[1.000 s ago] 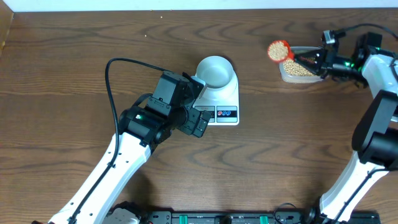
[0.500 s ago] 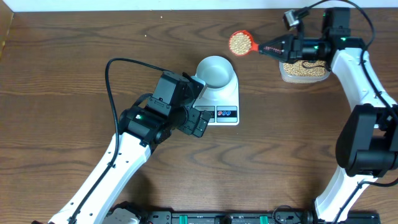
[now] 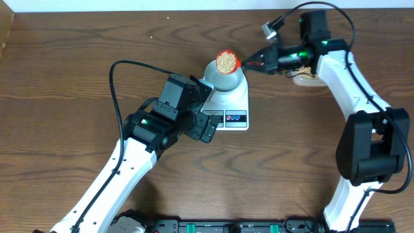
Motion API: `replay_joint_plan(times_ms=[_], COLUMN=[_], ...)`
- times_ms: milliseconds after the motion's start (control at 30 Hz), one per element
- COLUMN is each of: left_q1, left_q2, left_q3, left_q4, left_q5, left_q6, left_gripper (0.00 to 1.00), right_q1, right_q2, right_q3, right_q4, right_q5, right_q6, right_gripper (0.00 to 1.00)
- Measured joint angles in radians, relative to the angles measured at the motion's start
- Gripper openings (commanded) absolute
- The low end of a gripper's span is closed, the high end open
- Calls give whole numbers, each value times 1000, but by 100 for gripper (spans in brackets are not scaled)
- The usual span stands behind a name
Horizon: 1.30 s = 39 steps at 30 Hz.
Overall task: Scoop item into bowl and weigh 50g on scale
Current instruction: 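Carry the filled scoop left over the white bowl on the scale, then tilt the scoop with the right gripper to pour soybeans into the bowl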
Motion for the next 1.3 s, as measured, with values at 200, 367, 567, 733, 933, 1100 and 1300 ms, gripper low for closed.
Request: replay_joint_plan(times_ms=[200,367,567,733,933,1100,1300], left_q1=[0,0,0,0,0,0,0], left_q2=[0,0,0,0,0,0,0], left_q3=[0,0,0,0,0,0,0], left_q4=[0,0,0,0,0,0,0], left_q5=[0,0,0,0,0,0,0], left_q6=[0,0,0,0,0,0,0], left_gripper=[99,99,99,99,99,99,99], right_q1=[27,47,80,112,135,145,145], right_q2=[-9,-30,-35,-35,-35,-35,-35], right_q3=[0,0,0,0,0,0,0], right_q4=[-37,-37,-41,-41,-41,-41,-41], right_q5=[159,244,353,427,484,513,523], right_q6=[-31,-42,-45,-45,-46,-45,-46], right_gripper=[1,1,1,1,1,1,1])
